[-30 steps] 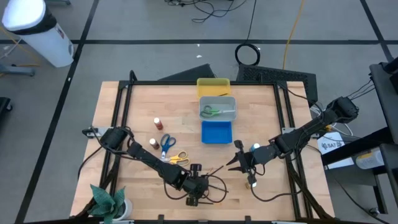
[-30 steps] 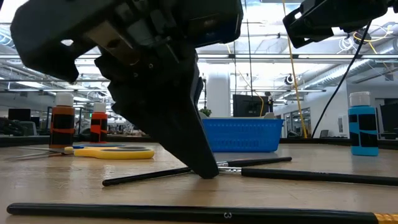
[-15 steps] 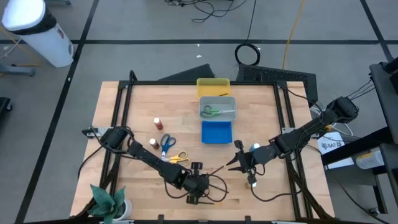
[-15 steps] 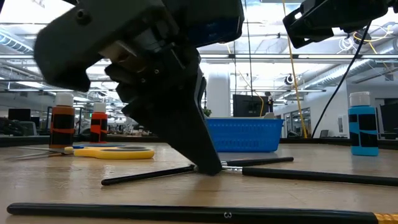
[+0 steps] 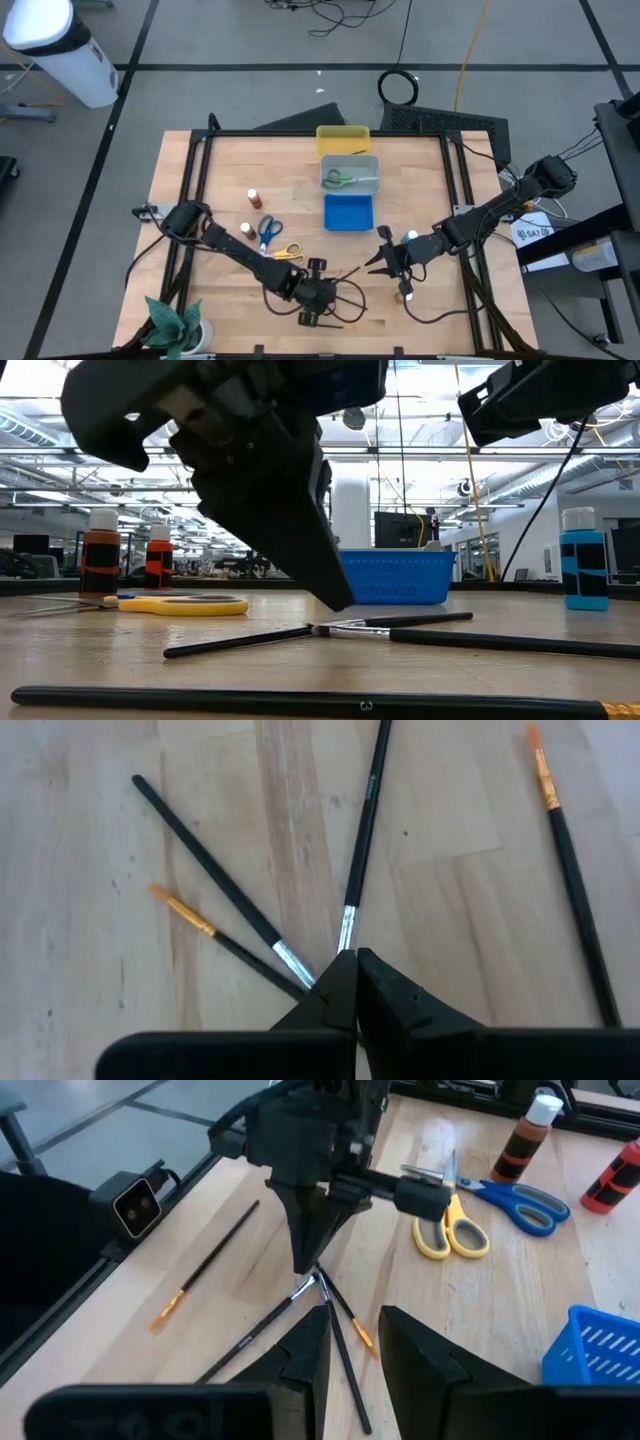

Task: Pick & Place Paint Supplies
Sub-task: Put the bottom silver paint brush into the yellow bin

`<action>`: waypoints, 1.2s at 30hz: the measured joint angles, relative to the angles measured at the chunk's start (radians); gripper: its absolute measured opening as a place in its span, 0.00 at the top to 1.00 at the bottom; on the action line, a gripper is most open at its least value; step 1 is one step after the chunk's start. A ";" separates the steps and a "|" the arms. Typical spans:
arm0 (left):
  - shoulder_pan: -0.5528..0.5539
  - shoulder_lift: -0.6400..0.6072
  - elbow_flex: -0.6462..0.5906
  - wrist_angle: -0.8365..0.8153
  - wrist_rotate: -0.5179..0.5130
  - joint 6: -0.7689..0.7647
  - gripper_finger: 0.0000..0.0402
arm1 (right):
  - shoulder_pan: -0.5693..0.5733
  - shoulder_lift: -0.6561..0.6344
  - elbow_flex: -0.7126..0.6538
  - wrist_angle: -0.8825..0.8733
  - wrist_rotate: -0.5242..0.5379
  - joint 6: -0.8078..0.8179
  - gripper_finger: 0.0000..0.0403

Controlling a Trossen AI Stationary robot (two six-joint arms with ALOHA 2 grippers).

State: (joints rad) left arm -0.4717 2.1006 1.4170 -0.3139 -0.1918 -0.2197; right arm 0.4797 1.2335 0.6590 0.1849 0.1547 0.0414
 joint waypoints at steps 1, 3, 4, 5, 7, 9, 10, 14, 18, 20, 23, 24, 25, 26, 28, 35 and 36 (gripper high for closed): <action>0.003 0.002 0.000 0.000 0.007 -0.010 0.99 | 0.000 0.000 -0.004 0.007 0.000 0.000 0.81; 0.008 0.005 -0.001 -0.017 0.008 -0.025 0.98 | 0.000 0.000 -0.007 0.021 0.000 0.000 0.81; 0.011 0.006 -0.001 -0.016 0.008 -0.025 0.97 | 0.000 0.000 -0.007 0.026 -0.001 0.000 0.81; 0.013 0.006 -0.001 -0.015 0.008 -0.023 0.97 | 0.000 0.000 -0.007 0.029 0.000 0.000 0.81; 0.014 0.006 -0.001 -0.014 0.008 -0.021 0.98 | 0.000 0.000 -0.007 0.028 -0.001 0.000 0.81; 0.014 0.006 -0.001 -0.020 0.009 -0.021 0.99 | 0.000 0.000 -0.007 0.028 -0.001 0.000 0.81; 0.014 0.006 -0.001 -0.024 0.009 -0.021 0.98 | 0.000 0.000 -0.007 0.029 -0.001 0.000 0.81; 0.013 0.006 -0.016 -0.020 0.011 -0.032 0.97 | 0.000 0.000 -0.007 0.028 0.000 0.000 0.81; 0.013 0.005 -0.034 -0.016 0.012 -0.071 0.99 | 0.000 0.000 -0.007 0.028 0.000 0.000 0.81; 0.013 0.004 -0.047 -0.009 0.017 -0.089 0.97 | 0.000 0.000 -0.007 0.028 0.000 0.000 0.81; 0.013 0.003 -0.070 0.022 0.020 -0.102 0.96 | 0.000 0.000 -0.007 0.028 0.000 -0.001 0.81; 0.013 0.003 -0.078 0.038 0.023 -0.103 0.97 | 0.000 0.000 -0.007 0.028 0.000 -0.001 0.81; 0.013 0.003 -0.086 0.057 0.028 -0.104 0.97 | 0.000 0.000 -0.007 0.028 0.000 0.000 0.81; 0.013 0.002 -0.097 0.078 0.036 -0.107 0.98 | 0.000 0.000 -0.007 0.028 0.000 0.000 0.81; 0.016 0.002 -0.116 0.115 0.046 -0.125 0.99 | 0.000 0.000 -0.007 0.029 0.000 0.001 0.81; 0.016 0.001 -0.138 0.132 0.047 -0.161 0.99 | 0.013 0.008 -0.008 0.176 -0.023 0.084 0.78; 0.017 0.001 -0.138 0.134 0.047 -0.168 0.99 | 0.026 0.009 -0.008 0.173 -0.024 0.074 0.76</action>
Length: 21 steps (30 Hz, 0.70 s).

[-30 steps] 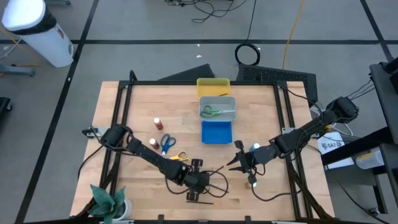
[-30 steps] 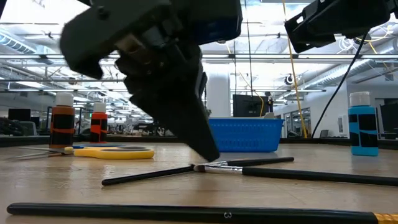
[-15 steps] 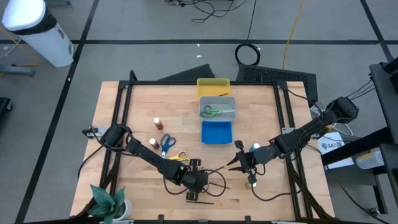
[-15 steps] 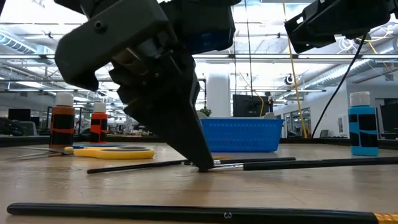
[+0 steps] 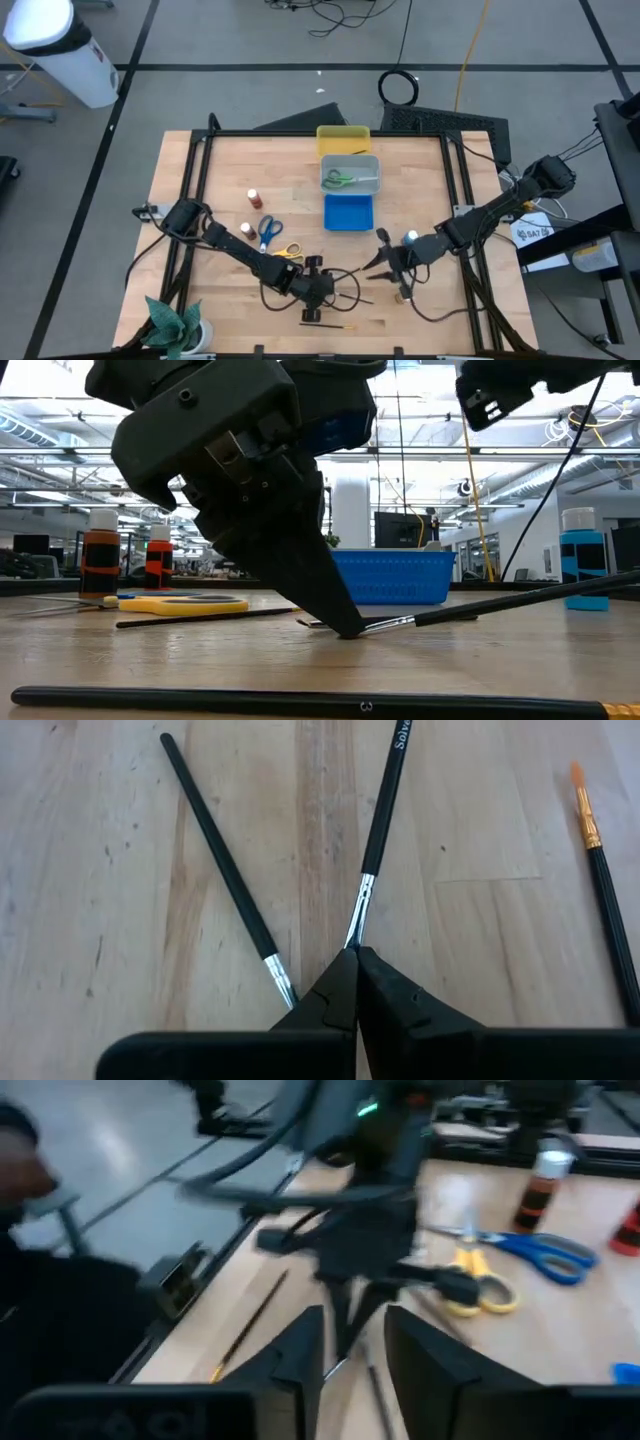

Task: Pick & Place Paint Supplies
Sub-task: Put the bottom silver paint brush into the yellow bin

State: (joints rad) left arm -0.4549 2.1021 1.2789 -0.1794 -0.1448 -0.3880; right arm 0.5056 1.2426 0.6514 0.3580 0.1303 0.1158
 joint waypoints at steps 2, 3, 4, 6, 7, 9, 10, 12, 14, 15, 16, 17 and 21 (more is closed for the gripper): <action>0.000 0.001 -0.001 0.006 0.000 -0.009 0.98 | 0.027 0.013 0.000 0.005 0.002 -0.004 0.70; 0.000 0.001 -0.001 0.007 0.000 -0.010 0.97 | 0.038 0.029 0.006 0.006 0.007 0.000 0.67; 0.000 0.001 -0.001 0.008 0.000 -0.010 0.97 | 0.051 0.047 0.011 0.002 0.024 0.008 0.63; 0.000 0.002 -0.001 0.008 0.001 -0.011 0.98 | 0.075 0.088 0.018 -0.014 0.041 0.048 0.55; 0.001 0.002 -0.001 0.007 0.001 -0.014 0.98 | 0.083 0.119 0.029 -0.015 0.052 0.075 0.51; 0.004 0.002 -0.002 0.011 0.003 -0.020 0.99 | 0.093 0.181 0.058 -0.020 0.057 0.131 0.44; 0.005 0.002 -0.002 0.014 0.003 -0.029 0.98 | 0.099 0.208 0.073 -0.049 0.056 0.163 0.42; 0.006 0.003 -0.002 0.015 -0.001 -0.039 0.97 | 0.106 0.276 0.118 -0.118 0.056 0.212 0.39; 0.005 0.003 -0.002 0.017 -0.004 -0.040 0.97 | 0.106 0.335 0.173 -0.223 0.052 0.235 0.39; 0.005 0.003 -0.002 0.016 -0.005 -0.041 0.98 | 0.108 0.362 0.203 -0.278 0.051 0.240 0.39; 0.006 0.003 -0.002 0.017 -0.005 -0.041 0.99 | 0.108 0.388 0.234 -0.325 0.051 0.244 0.40; 0.006 0.003 -0.002 0.018 -0.005 -0.041 0.99 | 0.108 0.413 0.262 -0.366 0.050 0.249 0.41; 0.006 0.003 -0.002 0.020 -0.008 -0.042 0.97 | 0.108 0.483 0.354 -0.507 0.015 0.260 0.46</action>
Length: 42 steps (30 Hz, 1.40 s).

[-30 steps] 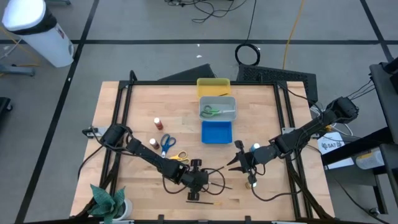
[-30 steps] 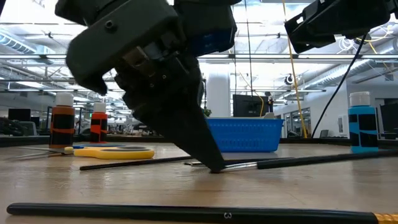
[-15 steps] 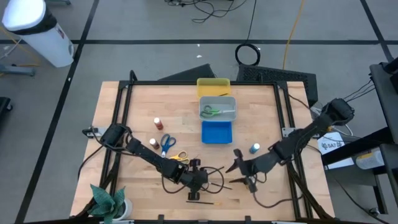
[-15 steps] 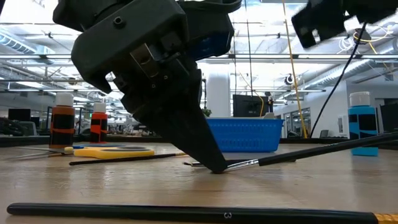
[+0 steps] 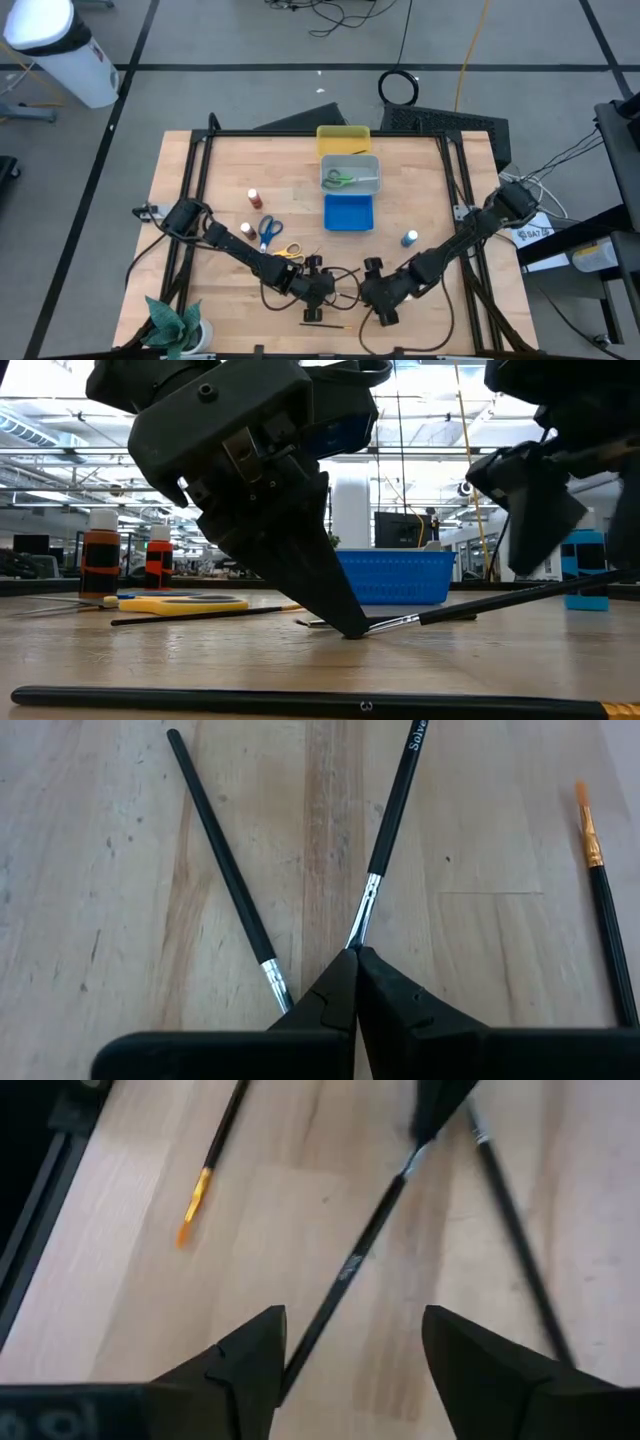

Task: Pick & Place Paint Supplies
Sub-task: Put the bottom silver paint brush into the yellow bin

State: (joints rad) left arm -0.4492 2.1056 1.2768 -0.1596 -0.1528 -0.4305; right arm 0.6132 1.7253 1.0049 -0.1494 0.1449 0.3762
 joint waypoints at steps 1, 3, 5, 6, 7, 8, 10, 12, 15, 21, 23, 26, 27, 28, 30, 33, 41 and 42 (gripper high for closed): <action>0.000 0.000 0.000 0.000 0.000 0.000 0.97 | 0.000 0.012 0.016 -0.019 -0.020 0.004 0.47; 0.000 0.000 -0.001 -0.001 -0.001 0.000 0.98 | 0.000 0.030 0.036 -0.035 -0.051 0.006 0.49; 0.000 0.000 -0.001 -0.001 -0.002 0.000 0.99 | 0.001 0.042 0.044 -0.043 -0.082 0.008 0.52; 0.001 0.000 -0.001 0.000 -0.002 0.000 0.98 | 0.003 0.048 0.045 -0.044 -0.096 0.010 0.53; 0.001 0.000 -0.001 0.000 -0.002 0.000 0.98 | 0.003 0.052 0.045 -0.044 -0.097 0.015 0.54; 0.001 0.000 -0.001 0.000 -0.003 0.002 0.97 | 0.003 0.055 0.045 -0.048 -0.097 0.021 0.55; 0.001 0.000 -0.001 0.000 -0.005 0.002 0.97 | 0.002 0.057 0.045 -0.065 -0.094 0.037 0.58; 0.001 0.000 -0.001 0.000 -0.005 0.002 0.98 | -0.002 0.057 0.045 -0.075 -0.093 0.062 0.63; 0.001 0.000 -0.001 0.000 -0.005 0.002 0.98 | -0.012 0.057 0.045 -0.081 -0.093 0.090 0.72; 0.001 0.000 -0.001 0.001 -0.005 0.000 0.99 | -0.019 0.057 0.045 -0.093 -0.081 0.084 0.96; 0.001 0.000 -0.001 0.006 -0.005 0.002 0.98 | -0.022 0.057 0.043 -0.103 -0.072 0.060 0.97; -0.001 -0.011 0.005 0.013 0.003 0.036 0.95 | -0.019 0.047 0.043 -0.108 -0.047 0.046 0.98; -0.006 -0.021 0.007 0.014 0.001 0.049 0.94 | -0.021 0.039 0.043 -0.113 -0.041 0.034 0.99; -0.011 -0.035 0.008 0.008 -0.005 0.066 0.94 | -0.024 0.031 0.044 -0.116 -0.042 0.028 0.99; -0.021 -0.084 0.009 -0.003 -0.027 0.111 0.95 | -0.030 0.010 0.046 -0.117 -0.046 0.023 0.99; -0.042 -0.182 0.017 0.015 -0.081 0.176 0.98 | -0.039 -0.024 0.046 -0.111 -0.044 -0.002 0.99; -0.090 -0.374 -0.064 0.080 -0.261 0.369 0.93 | -0.111 -0.161 0.045 -0.117 -0.014 -0.144 1.00; -0.086 -0.397 -0.102 0.112 -0.265 0.376 0.93 | -0.126 -0.178 0.045 -0.107 -0.014 -0.172 1.00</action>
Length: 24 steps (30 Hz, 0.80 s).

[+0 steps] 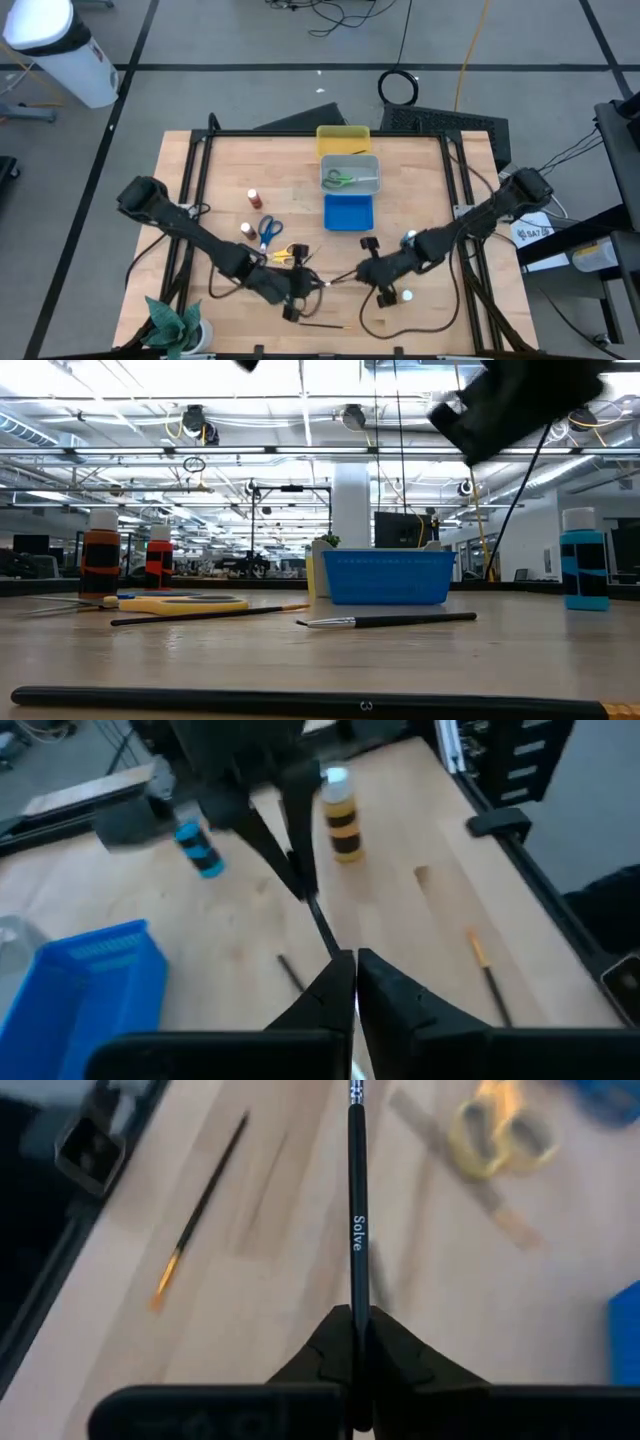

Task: Pick & Place Paint Supplies
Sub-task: Put the bottom silver paint brush into the yellow bin

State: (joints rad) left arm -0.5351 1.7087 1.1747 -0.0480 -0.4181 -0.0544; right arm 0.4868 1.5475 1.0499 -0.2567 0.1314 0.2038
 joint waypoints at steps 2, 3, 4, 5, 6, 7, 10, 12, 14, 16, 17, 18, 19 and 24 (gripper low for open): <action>0.019 -0.036 -0.090 0.108 0.001 0.001 0.93 | -0.033 -0.035 -0.001 0.000 0.002 -0.045 1.00; 0.030 -0.058 -0.140 0.171 0.000 0.001 0.93 | -0.051 -0.053 -0.007 0.001 0.002 -0.064 1.00; 0.042 -0.080 -0.192 0.238 0.000 0.001 0.93 | -0.072 -0.067 -0.015 0.003 0.002 -0.084 1.00; 0.056 -0.099 -0.239 0.318 -0.001 0.001 0.93 | -0.096 -0.082 -0.023 0.007 0.002 -0.101 1.00; 0.071 -0.114 -0.284 0.404 0.003 0.001 0.93 | -0.120 -0.096 -0.034 0.009 0.000 -0.116 1.00; 0.086 -0.129 -0.329 0.476 0.010 -0.004 0.93 | -0.149 -0.111 -0.045 0.003 0.000 -0.128 1.00; 0.134 -0.136 -0.437 0.642 0.041 -0.053 0.92 | -0.249 -0.153 -0.072 0.007 -0.004 -0.159 1.00; 0.160 -0.136 -0.480 0.712 0.050 -0.080 0.92 | -0.326 -0.184 -0.086 -0.002 -0.029 -0.180 1.00; 0.176 -0.138 -0.491 0.733 0.056 -0.082 0.92 | -0.416 -0.209 -0.091 0.006 -0.082 -0.199 1.00; 0.186 -0.139 -0.494 0.715 0.060 -0.081 0.92 | -0.512 -0.222 -0.091 0.006 -0.111 -0.223 1.00; 0.190 -0.138 -0.494 0.709 0.061 -0.078 0.92 | -0.560 -0.228 -0.091 0.007 -0.111 -0.240 1.00; 0.193 -0.137 -0.494 0.706 0.061 -0.071 0.92 | -0.610 -0.231 -0.092 0.006 -0.111 -0.261 1.00; 0.195 -0.137 -0.494 0.706 0.061 -0.062 0.92 | -0.663 -0.232 -0.092 0.013 -0.118 -0.282 1.00; 0.195 -0.138 -0.494 0.680 0.061 -0.019 0.92 | -0.927 -0.199 -0.092 0.144 -0.306 -0.322 1.00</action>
State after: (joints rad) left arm -0.3405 1.5707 0.6804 0.6318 -0.3573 -0.0736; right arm -0.4398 1.3481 0.9581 -0.1132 -0.1742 -0.1183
